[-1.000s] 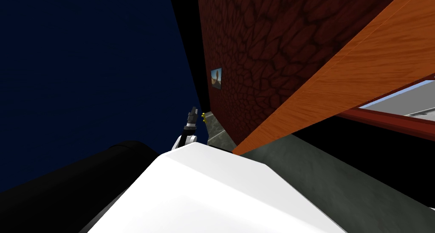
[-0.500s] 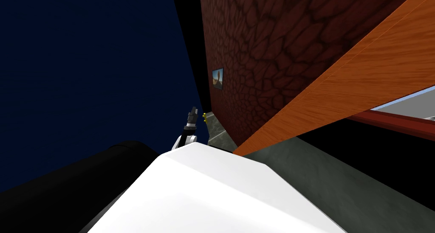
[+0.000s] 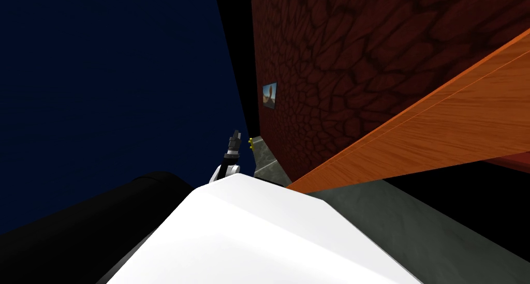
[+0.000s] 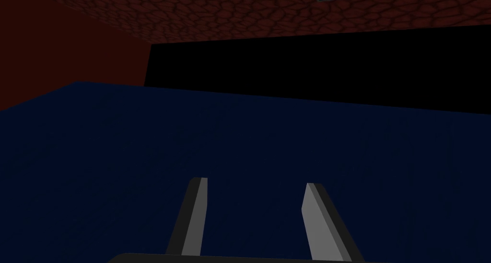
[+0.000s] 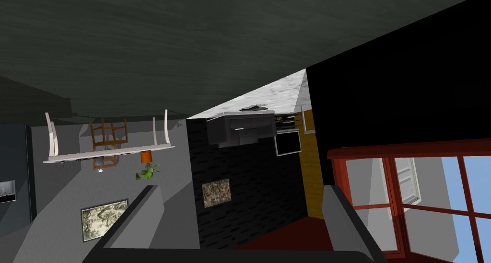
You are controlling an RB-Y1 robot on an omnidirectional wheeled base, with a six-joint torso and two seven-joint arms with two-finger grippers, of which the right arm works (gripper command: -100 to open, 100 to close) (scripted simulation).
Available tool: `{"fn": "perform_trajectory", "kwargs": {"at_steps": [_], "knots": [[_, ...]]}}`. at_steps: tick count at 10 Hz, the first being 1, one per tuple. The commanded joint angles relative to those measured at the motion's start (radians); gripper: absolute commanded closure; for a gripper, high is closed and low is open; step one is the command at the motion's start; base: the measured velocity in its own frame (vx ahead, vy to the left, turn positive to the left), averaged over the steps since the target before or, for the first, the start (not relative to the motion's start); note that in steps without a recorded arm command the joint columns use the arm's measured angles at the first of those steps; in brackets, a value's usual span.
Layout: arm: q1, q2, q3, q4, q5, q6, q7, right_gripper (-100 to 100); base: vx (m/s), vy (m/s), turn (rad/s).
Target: Push the door open
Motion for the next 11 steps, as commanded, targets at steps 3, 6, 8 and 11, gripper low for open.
{"fn": "perform_trajectory", "kwargs": {"at_steps": [3,6,8,11], "knots": [[0.000,0.000,0.000,0.002,0.000,0.000,-0.002,-100,0.001,0.000,-0.001],[0.000,0.000,0.000,0.002,0.000,0.000,-0.002,-100,0.002,0.002,0.004],[0.000,0.000,0.000,0.002,0.000,0.000,-0.002,-100,0.003,0.003,0.010],[0.002,-0.001,-0.012,-0.002,0.022,0.000,-0.003,-100,0.041,0.039,0.127]]}}
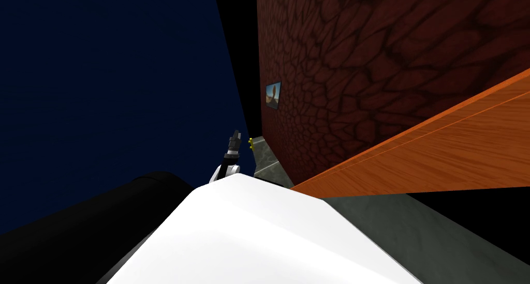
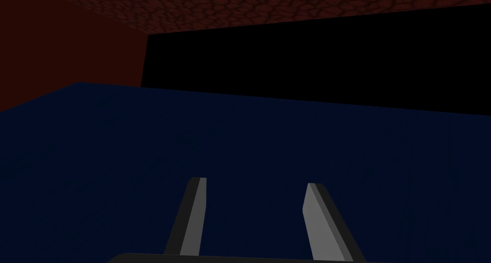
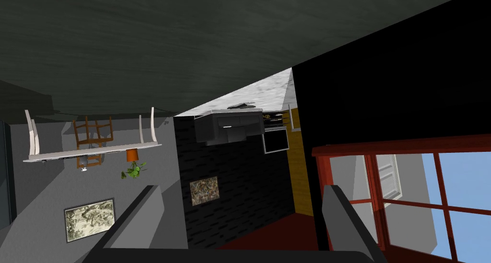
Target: Push the door open
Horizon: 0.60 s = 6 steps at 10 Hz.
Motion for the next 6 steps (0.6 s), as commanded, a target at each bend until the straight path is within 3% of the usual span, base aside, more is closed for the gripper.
{"fn": "perform_trajectory", "kwargs": {"at_steps": [1,6], "knots": [[0.001,0.000,-0.001,-0.001,0.001,0.000,0.000,-100,-0.008,-0.009,-0.039],[0.002,0.000,-0.002,-0.002,0.004,0.000,0.000,-100,0.002,0.002,0.002]]}}
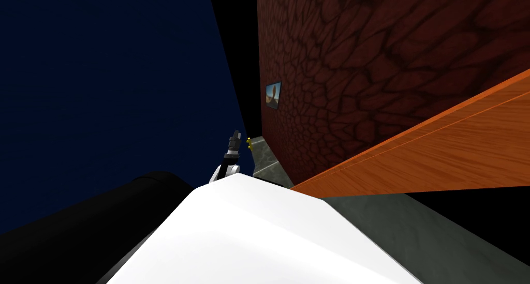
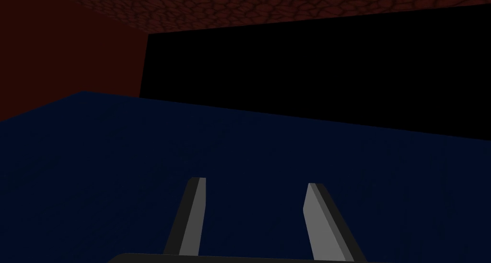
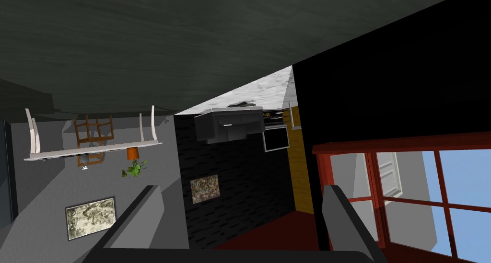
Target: Push the door open
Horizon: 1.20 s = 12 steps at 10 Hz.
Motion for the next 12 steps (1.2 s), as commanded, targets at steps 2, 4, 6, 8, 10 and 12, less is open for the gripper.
{"fn": "perform_trajectory", "kwargs": {"at_steps": [2,4,6,8,10,12], "knots": [[0.000,0.000,0.000,0.000,0.000,0.000,0.000,-100,-0.002,-0.002,-0.005],[0.000,0.000,0.000,0.000,0.000,0.000,0.000,-100,0.009,0.008,0.029],[0.000,0.000,0.000,0.000,0.000,0.000,0.000,-100,0.000,0.000,-0.001],[0.012,0.000,0.015,0.007,-0.010,0.013,-0.021,-100,0.062,0.060,0.204],[0.014,0.000,0.017,0.009,-0.012,0.015,-0.025,-100,0.022,0.020,0.060],[0.014,0.000,0.017,0.009,-0.012,0.015,-0.025,-100,0.006,0.005,0.013]]}}
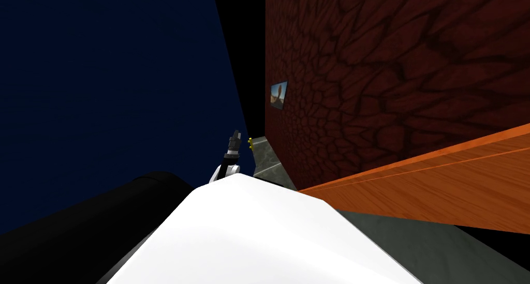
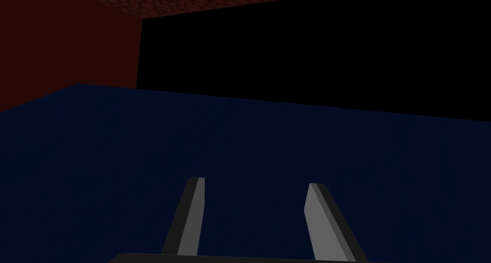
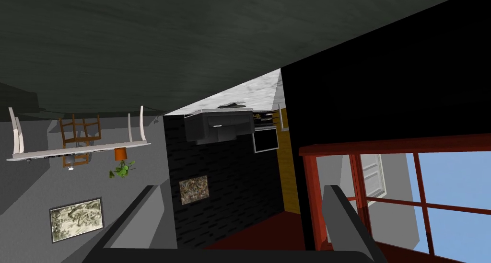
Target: Push the door open
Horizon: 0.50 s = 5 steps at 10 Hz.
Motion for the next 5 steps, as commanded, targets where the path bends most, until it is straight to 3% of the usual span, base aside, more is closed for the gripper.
{"fn": "perform_trajectory", "kwargs": {"at_steps": [1,5], "knots": [[0.000,0.000,0.000,0.000,0.000,0.000,0.000,-100,-0.004,-0.004,-0.015],[0.000,0.000,0.000,0.000,0.000,0.000,0.000,-100,-0.003,-0.002,-0.009]]}}
